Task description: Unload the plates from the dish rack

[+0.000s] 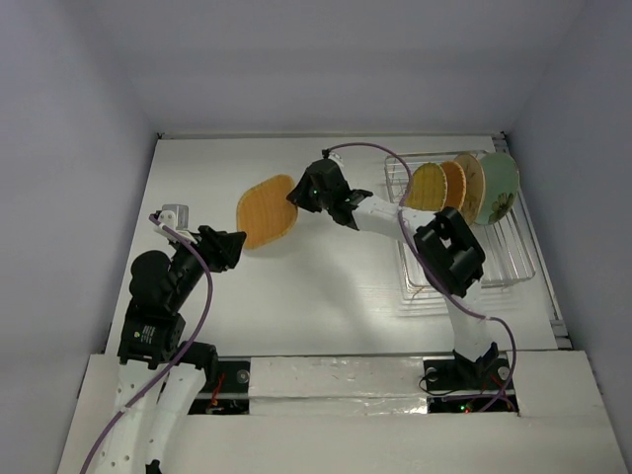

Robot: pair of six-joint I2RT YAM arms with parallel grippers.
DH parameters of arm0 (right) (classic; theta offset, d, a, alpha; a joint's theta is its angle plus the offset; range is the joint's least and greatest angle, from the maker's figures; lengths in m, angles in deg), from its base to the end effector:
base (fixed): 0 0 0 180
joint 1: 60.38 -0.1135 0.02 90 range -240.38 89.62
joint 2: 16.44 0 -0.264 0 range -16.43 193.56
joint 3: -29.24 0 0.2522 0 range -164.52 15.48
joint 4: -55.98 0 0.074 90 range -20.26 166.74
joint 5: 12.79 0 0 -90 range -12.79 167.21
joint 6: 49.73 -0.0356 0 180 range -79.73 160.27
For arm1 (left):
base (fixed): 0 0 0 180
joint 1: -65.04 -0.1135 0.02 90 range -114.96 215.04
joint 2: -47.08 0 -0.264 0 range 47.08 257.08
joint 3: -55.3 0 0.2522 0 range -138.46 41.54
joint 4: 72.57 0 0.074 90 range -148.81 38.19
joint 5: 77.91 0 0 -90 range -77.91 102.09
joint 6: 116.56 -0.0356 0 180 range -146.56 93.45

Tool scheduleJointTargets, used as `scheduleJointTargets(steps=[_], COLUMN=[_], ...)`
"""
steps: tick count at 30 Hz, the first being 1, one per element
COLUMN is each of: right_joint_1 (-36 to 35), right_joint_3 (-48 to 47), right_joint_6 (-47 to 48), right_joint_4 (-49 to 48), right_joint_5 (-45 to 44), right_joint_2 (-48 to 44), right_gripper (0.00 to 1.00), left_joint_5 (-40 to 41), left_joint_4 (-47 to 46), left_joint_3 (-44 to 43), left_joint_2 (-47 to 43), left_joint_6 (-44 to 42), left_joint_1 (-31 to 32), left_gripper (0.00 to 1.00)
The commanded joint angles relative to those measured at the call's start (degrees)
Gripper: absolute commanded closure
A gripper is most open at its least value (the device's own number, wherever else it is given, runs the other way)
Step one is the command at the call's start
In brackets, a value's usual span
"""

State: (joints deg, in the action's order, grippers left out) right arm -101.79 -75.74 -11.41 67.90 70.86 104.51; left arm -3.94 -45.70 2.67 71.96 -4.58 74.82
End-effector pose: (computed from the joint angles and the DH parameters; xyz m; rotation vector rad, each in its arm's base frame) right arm 0.3738 0.3244 0.2194 0.2671 2.1601 0.8679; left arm 0.1086 -0.0287 0.3437 0.0566 1.5923 -0.6519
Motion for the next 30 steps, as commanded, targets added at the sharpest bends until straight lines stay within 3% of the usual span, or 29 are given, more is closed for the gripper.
scheduleJointTargets(steps=[1, 4, 8, 12, 15, 18, 20, 21, 22, 24, 29, 30], right_joint_1=[-1.3, -1.31, -1.31, -1.31, -1.31, -1.31, 0.53, 1.5, 2.55, 7.45, 20.47, 22.75], right_joint_3=[-1.16, -2.89, -2.65, -3.35, -3.88, -5.1, -4.24, -3.01, 0.74, 4.89, 16.41, 17.47], right_joint_6=[-0.88, 0.78, 2.63, 5.79, 8.52, 14.14, 18.36, 19.68, 21.25, 22.58, 27.59, 28.21], right_joint_4=[-3.06, 1.55, 4.13, 7.72, 9.92, 14.49, 17.57, 17.75, 17.93, 18.1, 20.74, 21.18], right_joint_5=[1.33, 2.38, 3.36, 2.05, -0.23, -3.75, -7.96, -9.11, -11.73, -12.9, -15.18, -15.27], right_joint_2=[2.37, 2.36, 1.66, -0.61, -3.34, -7.99, -11.42, -16.31, -19.14, -28.25, -43.49, -45.25], right_gripper=[0.65, 0.47, 0.44, 0.22, 0.12, 0.11, 0.18, 0.43, 0.59, 1.0, 1.0, 1.0], left_joint_5=[-0.49, -0.49, -0.4, -0.49, -0.49, -0.4, -0.49, -0.49, -0.4, -0.49, -0.32, -0.05], left_joint_4=[-2.38, -2.29, -2.21, -2.29, -2.29, -2.29, -2.29, -2.29, -2.29, -2.38, -2.56, -2.38], left_joint_3=[0.02, 0.11, 0.11, 0.11, 0.03, 0.02, 0.02, 0.11, 0.11, 0.11, 0.29, 0.29], left_joint_2=[0.08, 0.16, -0.01, -0.01, 0.08, -0.01, -0.1, -0.19, -0.19, -0.36, -0.36, -0.36], left_joint_6=[0.17, 0.17, 0.17, 0.17, 0.17, 0.17, 0.17, 0.08, 0.08, 0.08, 0.26, 0.26], left_joint_1=[0.33, 0.33, 0.33, 0.33, 0.33, 0.33, 0.33, 0.33, 0.33, 0.33, 0.33, 0.33], left_gripper=[0.52, 0.52, 0.52, 0.52, 0.52, 0.52, 0.52, 0.52, 0.52, 0.52, 0.67, 0.77])
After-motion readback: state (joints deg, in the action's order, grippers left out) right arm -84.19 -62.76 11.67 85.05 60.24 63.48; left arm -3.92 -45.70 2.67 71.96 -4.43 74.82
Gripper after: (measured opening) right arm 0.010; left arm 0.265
